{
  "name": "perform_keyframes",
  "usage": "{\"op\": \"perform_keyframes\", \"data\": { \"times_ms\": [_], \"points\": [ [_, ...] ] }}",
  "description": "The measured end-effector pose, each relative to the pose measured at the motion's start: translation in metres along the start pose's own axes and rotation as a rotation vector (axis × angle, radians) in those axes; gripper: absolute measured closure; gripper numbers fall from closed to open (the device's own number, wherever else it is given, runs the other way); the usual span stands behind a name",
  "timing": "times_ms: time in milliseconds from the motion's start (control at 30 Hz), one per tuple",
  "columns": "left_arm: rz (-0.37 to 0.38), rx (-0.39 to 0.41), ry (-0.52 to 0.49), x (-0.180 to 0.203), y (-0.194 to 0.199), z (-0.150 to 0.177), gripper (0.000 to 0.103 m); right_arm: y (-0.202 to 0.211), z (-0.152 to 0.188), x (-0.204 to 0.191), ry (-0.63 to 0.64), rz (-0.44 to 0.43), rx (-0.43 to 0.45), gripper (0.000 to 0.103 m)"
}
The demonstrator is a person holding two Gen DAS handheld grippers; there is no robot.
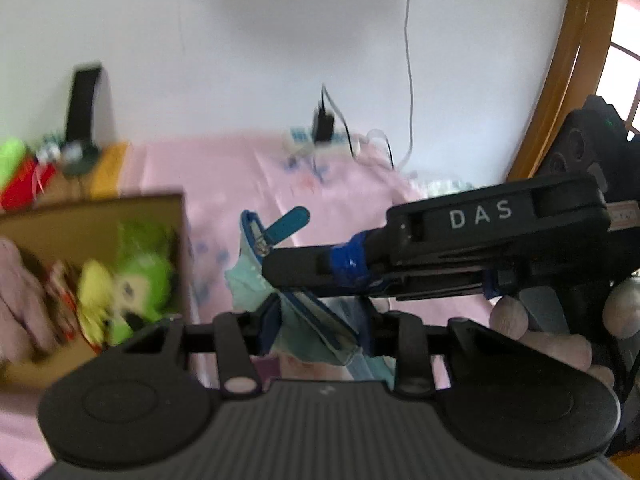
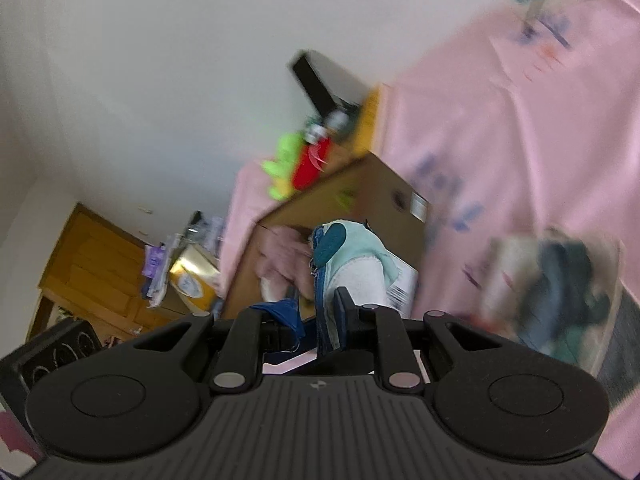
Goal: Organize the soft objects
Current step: 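Lower the cloth into the box and open the right gripper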
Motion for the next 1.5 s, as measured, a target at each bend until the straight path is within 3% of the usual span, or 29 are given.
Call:
{"op": "perform_keyframes", "data": {
  "times_ms": [233,500,667,900,1233,1500],
  "points": [
    [-0.053,0.099,-0.019,-0.047,0.045,-0.023,0.071,-0.023,-0.024,-0.063,0.108,-0.084,0.046,0.103],
    [-0.092,-0.007,0.065,-0.140,0.056,-0.004,0.071,-0.113,-0.017,-0.103,0.121,-0.087,-0.034,0.103],
    [-0.081,-0.106,0.116,-0.186,0.049,0.020,0.071,-0.162,0.004,-0.108,0.102,-0.040,-0.095,0.103],
    [-0.032,-0.212,0.140,-0.215,0.042,0.042,0.070,-0.198,0.026,-0.109,0.066,0.057,-0.141,0.103],
    [0.066,-0.262,0.199,-0.240,0.033,0.043,0.070,-0.213,0.032,-0.102,0.014,0.196,-0.140,0.102],
    [0.064,-0.272,0.196,-0.252,0.034,0.045,0.055,-0.218,0.037,-0.101,0.034,0.282,-0.151,0.097]
  ]
}}
Point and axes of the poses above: each gripper's, at about its wrist camera, not at the fingertips, and y roughly against the way its jaws point, x to its right, z to its underside, the point moved 3 cm from there along -y, roughly the way its jaws point, and after that the axes turned 7 degrees about z, right-handed, at the moved point
